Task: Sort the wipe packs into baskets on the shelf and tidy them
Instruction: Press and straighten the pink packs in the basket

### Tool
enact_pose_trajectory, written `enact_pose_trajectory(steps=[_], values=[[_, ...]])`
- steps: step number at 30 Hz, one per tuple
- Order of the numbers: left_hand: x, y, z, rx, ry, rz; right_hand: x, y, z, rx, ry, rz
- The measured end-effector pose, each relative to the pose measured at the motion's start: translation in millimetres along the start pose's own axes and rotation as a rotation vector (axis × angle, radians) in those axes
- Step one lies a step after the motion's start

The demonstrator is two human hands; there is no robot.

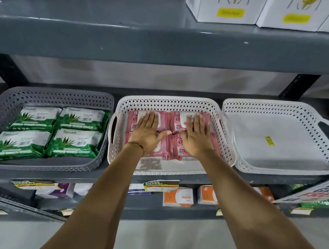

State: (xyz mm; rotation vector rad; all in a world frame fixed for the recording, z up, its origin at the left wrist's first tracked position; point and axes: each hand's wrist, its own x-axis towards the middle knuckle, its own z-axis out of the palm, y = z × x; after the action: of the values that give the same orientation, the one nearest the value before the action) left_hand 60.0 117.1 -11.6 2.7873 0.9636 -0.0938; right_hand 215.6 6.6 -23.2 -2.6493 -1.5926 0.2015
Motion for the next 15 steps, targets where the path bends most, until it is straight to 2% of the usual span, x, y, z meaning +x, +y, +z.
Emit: enact_pose_trajectory(steps=[8, 12, 15], values=[[-4, 2, -12, -0.044, -0.028, 0.004, -6, -5, -12, 0.019, -0.013, 0.022], [-13, -8, -31, -0.102, 0.058, 0.018, -12, -24, -28, 0.108, 0.136, 0.054], [-33, -47, -50, -0.049, 0.165, 0.013, -14, -68, -42, 0.188, 0.239, -0.005]])
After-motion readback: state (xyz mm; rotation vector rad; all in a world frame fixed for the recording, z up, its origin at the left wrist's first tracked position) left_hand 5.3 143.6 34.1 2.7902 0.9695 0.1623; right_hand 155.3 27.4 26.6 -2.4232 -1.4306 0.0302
